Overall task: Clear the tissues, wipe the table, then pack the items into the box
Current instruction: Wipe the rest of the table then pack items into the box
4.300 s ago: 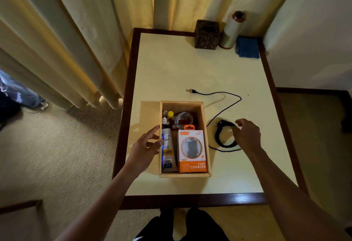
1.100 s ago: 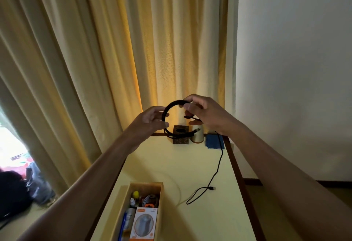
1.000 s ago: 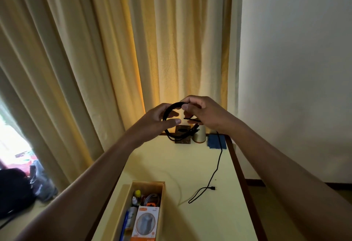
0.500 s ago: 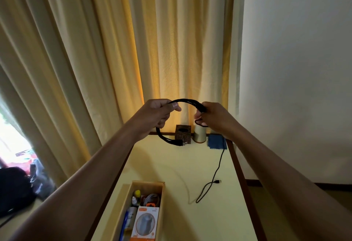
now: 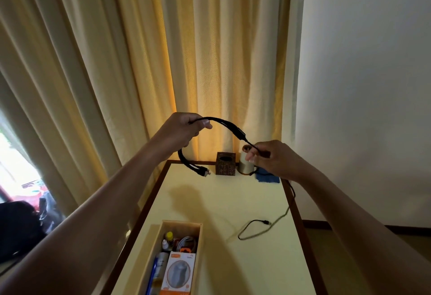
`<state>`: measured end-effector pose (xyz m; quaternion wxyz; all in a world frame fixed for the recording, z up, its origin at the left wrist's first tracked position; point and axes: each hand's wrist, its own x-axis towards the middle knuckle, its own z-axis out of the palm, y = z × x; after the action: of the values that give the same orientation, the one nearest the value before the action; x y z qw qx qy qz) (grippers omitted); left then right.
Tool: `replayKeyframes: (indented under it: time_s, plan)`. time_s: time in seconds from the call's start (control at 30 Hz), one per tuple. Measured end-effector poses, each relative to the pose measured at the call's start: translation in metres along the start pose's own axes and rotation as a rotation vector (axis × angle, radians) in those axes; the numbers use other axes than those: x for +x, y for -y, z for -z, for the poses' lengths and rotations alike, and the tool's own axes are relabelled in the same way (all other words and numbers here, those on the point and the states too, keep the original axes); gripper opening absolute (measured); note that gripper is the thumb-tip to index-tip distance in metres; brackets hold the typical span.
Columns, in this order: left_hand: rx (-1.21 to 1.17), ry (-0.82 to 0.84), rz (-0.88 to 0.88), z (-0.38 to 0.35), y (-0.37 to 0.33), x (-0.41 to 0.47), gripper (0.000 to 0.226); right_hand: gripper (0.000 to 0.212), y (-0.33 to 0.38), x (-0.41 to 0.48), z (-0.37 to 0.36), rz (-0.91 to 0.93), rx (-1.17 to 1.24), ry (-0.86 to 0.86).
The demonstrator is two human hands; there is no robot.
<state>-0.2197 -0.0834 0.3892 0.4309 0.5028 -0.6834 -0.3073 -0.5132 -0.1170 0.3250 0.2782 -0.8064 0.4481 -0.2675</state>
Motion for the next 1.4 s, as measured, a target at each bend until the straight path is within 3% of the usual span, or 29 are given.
replayKeyframes:
  time_s: [0.1, 0.2, 0.27, 0.4, 0.53, 0.7, 0.83, 0.93, 1.0, 1.13, 1.2, 1.3, 1.4]
  plan:
    - [-0.041, -0.097, -0.005, 0.004, -0.004, 0.007, 0.02, 0.014, -0.006, -0.003, -0.007, -0.017, -0.078, -0.013]
    - [-0.098, -0.217, 0.017, 0.011, -0.005, 0.016, 0.022, 0.013, -0.004, -0.005, -0.014, -0.134, 0.211, 0.041]
    - [-0.113, -0.281, 0.029, 0.013, -0.004, 0.022, 0.022, 0.016, -0.004, -0.007, -0.016, -0.17, 0.262, 0.068]
    - [-0.154, -0.382, 0.064, 0.024, 0.001, 0.029, 0.022, 0.045, -0.014, -0.014, -0.012, -0.163, 0.437, 0.142]
    - [-0.225, -0.429, 0.093, 0.037, 0.006, 0.033, 0.022, 0.026, -0.029, -0.017, -0.009, -0.113, 0.349, 0.157]
    - [-0.272, -0.182, 0.035, 0.029, 0.001, 0.027, 0.025, 0.004, -0.031, 0.001, -0.02, -0.174, 0.145, -0.019]
    - [-0.354, -0.013, 0.0, 0.016, -0.013, 0.021, 0.025, 0.018, -0.04, 0.032, -0.031, -0.209, 0.027, -0.188]
    - [-0.343, 0.061, -0.009, 0.016, -0.021, 0.017, 0.024, 0.015, -0.044, 0.046, -0.035, -0.287, 0.12, -0.262]
    - [-0.265, 0.083, -0.012, 0.019, -0.023, 0.014, 0.024, 0.019, -0.049, 0.052, -0.032, -0.325, 0.2, -0.224]
    - [-0.094, 0.105, -0.009, 0.026, -0.017, 0.011, 0.026, 0.067, -0.049, 0.054, -0.01, -0.314, -0.032, 0.095]
    - [-0.035, 0.12, 0.002, 0.026, -0.014, 0.011, 0.026, 0.059, -0.034, 0.053, 0.007, -0.209, -0.065, 0.048]
    - [0.024, 0.132, 0.007, 0.023, -0.013, 0.012, 0.024, 0.027, 0.014, 0.047, 0.016, -0.05, 0.232, -0.062]
    - [0.048, 0.142, 0.007, 0.016, -0.017, 0.013, 0.024, 0.028, 0.063, 0.039, 0.008, 0.043, 0.204, 0.002]
